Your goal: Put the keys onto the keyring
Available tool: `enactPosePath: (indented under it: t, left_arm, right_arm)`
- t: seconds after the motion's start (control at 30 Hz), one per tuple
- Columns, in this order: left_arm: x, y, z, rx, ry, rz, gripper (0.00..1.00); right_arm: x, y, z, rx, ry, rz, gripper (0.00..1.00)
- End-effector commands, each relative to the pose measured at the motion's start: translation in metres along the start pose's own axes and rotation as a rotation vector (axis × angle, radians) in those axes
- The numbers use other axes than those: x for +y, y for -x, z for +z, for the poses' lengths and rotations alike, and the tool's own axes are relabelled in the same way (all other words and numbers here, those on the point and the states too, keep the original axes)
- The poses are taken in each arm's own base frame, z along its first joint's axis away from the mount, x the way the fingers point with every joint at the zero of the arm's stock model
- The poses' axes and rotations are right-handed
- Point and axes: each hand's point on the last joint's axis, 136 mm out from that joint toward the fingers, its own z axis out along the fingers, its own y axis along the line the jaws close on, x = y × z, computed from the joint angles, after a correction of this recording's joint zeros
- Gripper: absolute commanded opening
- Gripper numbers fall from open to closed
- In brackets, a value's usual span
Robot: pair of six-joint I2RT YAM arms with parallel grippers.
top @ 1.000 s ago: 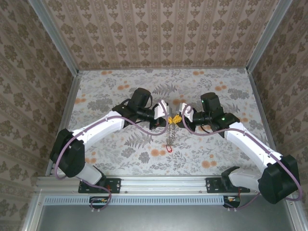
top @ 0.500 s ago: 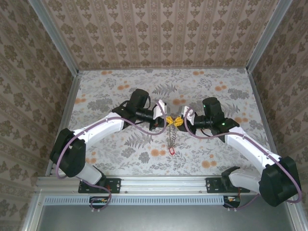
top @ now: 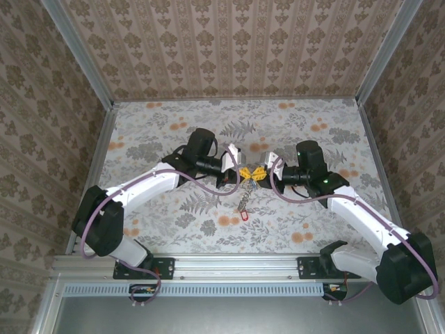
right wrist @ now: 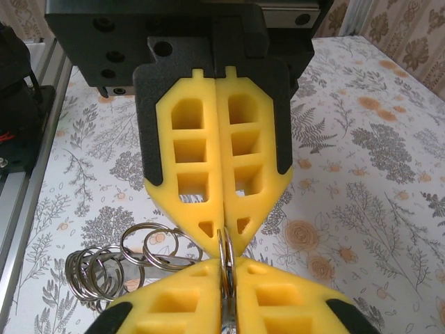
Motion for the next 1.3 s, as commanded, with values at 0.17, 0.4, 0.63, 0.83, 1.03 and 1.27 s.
enactPosePath:
  t: [0.17,0.4,0.63,0.83,1.03,1.27]
  left_arm:
    - [-0.006,0.013,-0.008,0.001,0.017,0.064,0.13]
    - [-0.004,-0.003,-0.001,0.139,0.031,0.091,0.19]
    - [-0.002,0.002,0.004,0.145,0.035,0.109,0.17]
    - [-0.002,0.005,0.004,0.14,0.042,0.114,0.0]
    - [-0.003,0.012,0.001,0.081,0.049,0.103,0.0]
    - [-0.012,0.026,-0.008,-0.035,-0.02,0.083,0.0]
  right_arm:
    - [0.001,0.01,-0.006,0.014,0.014,-0.021,0.0]
    - [0.007,0.013,-0.006,0.091,0.052,-0.063,0.0]
    - [0.01,0.013,-0.001,0.142,0.067,-0.092,0.0]
    - [0.013,0.015,0.0,0.149,0.075,-0.106,0.01]
    - [0.01,0.013,-0.003,0.122,0.038,-0.099,0.13]
    - [0.009,0.013,-0.002,0.02,0.059,-0.03,0.15]
